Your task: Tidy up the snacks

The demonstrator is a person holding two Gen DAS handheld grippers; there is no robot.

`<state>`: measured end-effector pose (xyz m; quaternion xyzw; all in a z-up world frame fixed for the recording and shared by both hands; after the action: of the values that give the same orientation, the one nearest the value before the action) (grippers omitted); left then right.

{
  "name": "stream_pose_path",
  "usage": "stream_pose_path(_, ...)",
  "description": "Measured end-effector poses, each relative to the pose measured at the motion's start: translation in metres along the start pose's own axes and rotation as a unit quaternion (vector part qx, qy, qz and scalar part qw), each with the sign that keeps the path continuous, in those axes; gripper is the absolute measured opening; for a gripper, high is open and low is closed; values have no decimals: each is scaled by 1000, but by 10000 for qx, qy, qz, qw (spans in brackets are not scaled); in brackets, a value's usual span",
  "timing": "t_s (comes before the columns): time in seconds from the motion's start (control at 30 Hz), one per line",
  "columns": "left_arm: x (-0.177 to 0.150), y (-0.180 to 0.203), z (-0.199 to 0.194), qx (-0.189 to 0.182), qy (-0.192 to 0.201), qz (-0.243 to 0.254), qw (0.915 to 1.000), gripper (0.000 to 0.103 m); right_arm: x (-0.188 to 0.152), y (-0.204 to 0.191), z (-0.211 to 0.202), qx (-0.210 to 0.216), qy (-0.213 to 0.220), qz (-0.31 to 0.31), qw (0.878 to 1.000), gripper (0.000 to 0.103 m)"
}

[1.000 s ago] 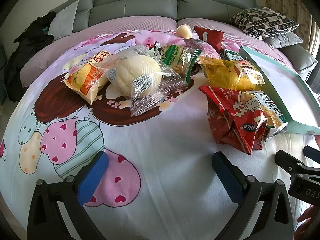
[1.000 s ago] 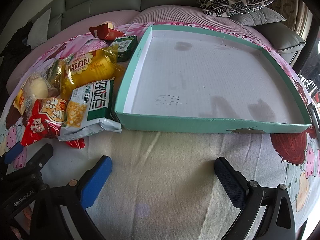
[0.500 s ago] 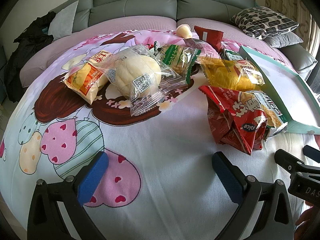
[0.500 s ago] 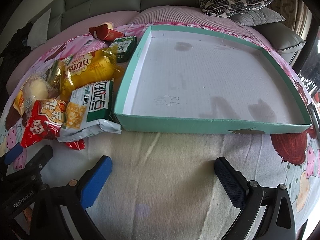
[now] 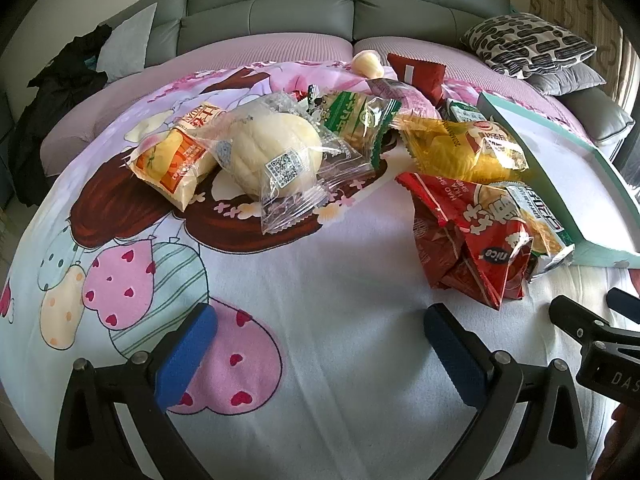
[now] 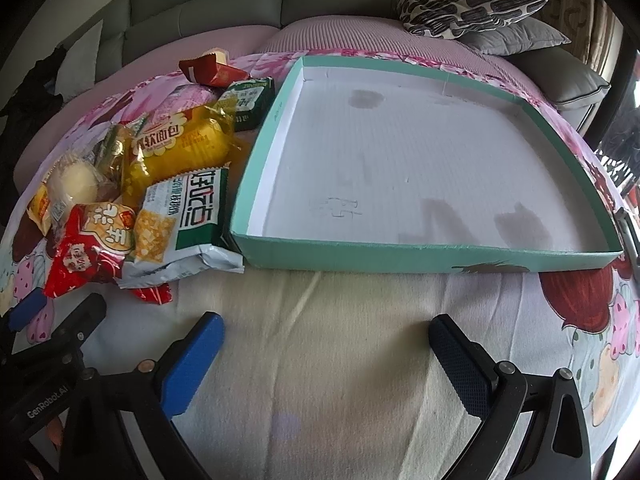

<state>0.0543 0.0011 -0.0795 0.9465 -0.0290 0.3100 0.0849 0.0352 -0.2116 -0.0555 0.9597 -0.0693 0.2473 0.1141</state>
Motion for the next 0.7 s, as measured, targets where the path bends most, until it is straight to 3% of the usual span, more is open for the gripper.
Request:
stream_pose_path(0.23,3,2,-9,-160,80,30,9998,103,5,-3,-11,32,198,-77,9998,103)
stream_pose_path(0.53,26,-5,-45,-426,431,-209,9979,103,30,-17,-59,105,1227,-391,9916,103)
stream_pose_path(0.7,35,-6,-46,-528,251,-406,9975,103,36,-22,-64,100,1274,-531,9904,103)
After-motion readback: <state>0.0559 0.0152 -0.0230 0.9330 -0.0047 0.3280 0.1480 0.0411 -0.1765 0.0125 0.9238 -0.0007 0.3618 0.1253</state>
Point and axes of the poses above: each gripper's, at about its wrist camera, not at the fingertips, and z roughly the way its jaws point, y to its right, x to its top, the point moved 9 cm from there along z, roughly the way its jaws point, and after that the axes turned 11 degrees about -x, right-handed, at the moved point
